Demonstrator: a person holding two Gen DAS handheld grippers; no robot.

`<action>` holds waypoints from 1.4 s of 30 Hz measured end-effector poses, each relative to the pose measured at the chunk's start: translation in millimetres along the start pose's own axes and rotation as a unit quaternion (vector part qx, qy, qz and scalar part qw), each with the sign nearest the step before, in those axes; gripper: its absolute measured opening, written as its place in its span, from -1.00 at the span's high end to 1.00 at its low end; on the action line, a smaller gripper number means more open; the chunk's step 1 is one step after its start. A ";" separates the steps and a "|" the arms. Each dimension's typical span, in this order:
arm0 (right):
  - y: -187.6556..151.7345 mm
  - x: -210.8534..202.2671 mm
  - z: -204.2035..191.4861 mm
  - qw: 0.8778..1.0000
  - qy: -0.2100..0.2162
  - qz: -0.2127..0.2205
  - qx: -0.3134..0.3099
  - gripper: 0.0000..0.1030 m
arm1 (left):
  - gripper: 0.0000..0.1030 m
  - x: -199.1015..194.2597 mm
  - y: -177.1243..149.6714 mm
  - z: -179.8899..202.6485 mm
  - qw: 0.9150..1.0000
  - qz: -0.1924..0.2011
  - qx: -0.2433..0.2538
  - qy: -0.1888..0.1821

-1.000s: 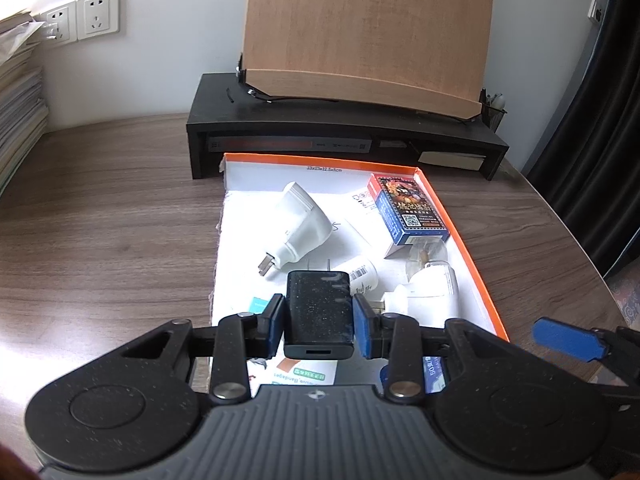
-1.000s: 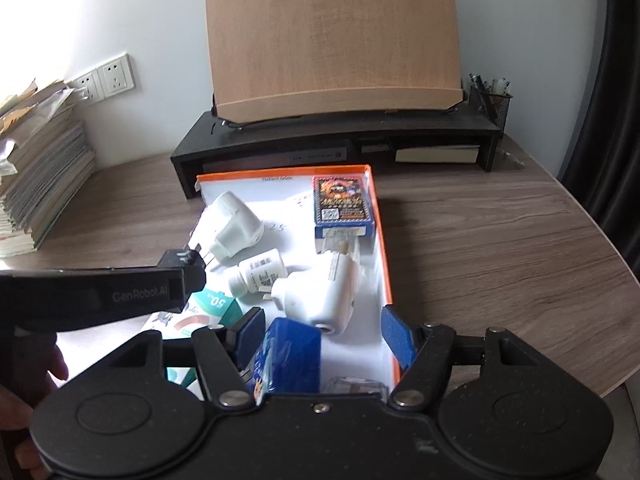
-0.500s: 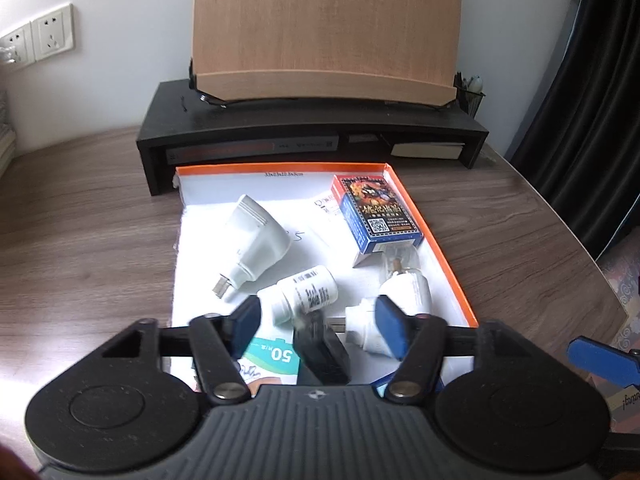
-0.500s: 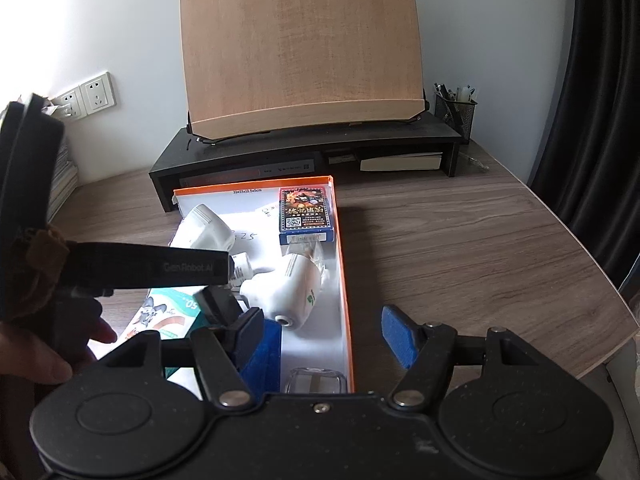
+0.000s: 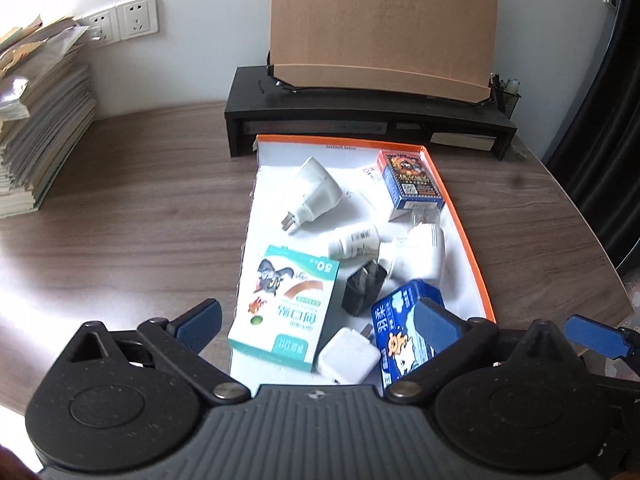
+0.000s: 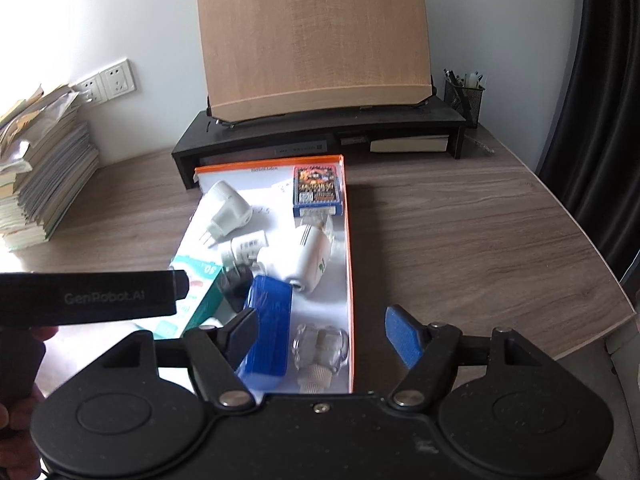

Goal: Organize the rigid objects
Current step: 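Withdraw both open grippers back from the filled white box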

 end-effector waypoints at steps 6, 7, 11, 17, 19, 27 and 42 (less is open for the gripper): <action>-17.6 -6.4 3.3 1.000 0.004 -0.023 -0.016 -0.62 | -1.00 -8.3 -22.5 -2.8 1.000 -0.012 -0.019 0.013; -19.4 -6.8 3.5 0.999 0.006 -0.026 -0.017 -0.62 | -1.00 -8.7 -24.4 -3.1 1.000 -0.013 -0.021 0.015; -24.0 -8.9 4.3 0.999 0.011 -0.031 -0.023 -0.62 | -1.00 -12.5 -29.5 -2.6 0.999 -0.011 -0.030 0.023; -26.3 -9.6 3.7 0.999 0.017 -0.033 -0.029 -0.62 | -1.00 -15.0 -34.9 -0.9 0.999 -0.011 -0.029 0.031; -26.9 -9.3 2.8 0.999 0.020 -0.034 -0.030 -0.62 | -1.00 -14.9 -35.7 -1.3 0.999 -0.012 -0.029 0.034; -27.8 -8.7 1.1 0.999 0.022 -0.034 -0.032 -0.62 | -1.00 -14.9 -36.7 -1.6 0.999 -0.012 -0.025 0.038; -29.5 -5.2 -1.9 0.998 0.022 -0.039 -0.032 -0.62 | -1.00 -11.3 -38.4 -1.9 0.999 -0.018 -0.016 0.036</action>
Point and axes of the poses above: each gripper's, at about its wrist camera, not at the fingertips, and x roughly the way its jaws point, z to its right, y to its top, the point moved 9 cm from there along x, roughly the way its jaws point, and after that the axes turned 2 degrees about z, right-handed, at the moved point
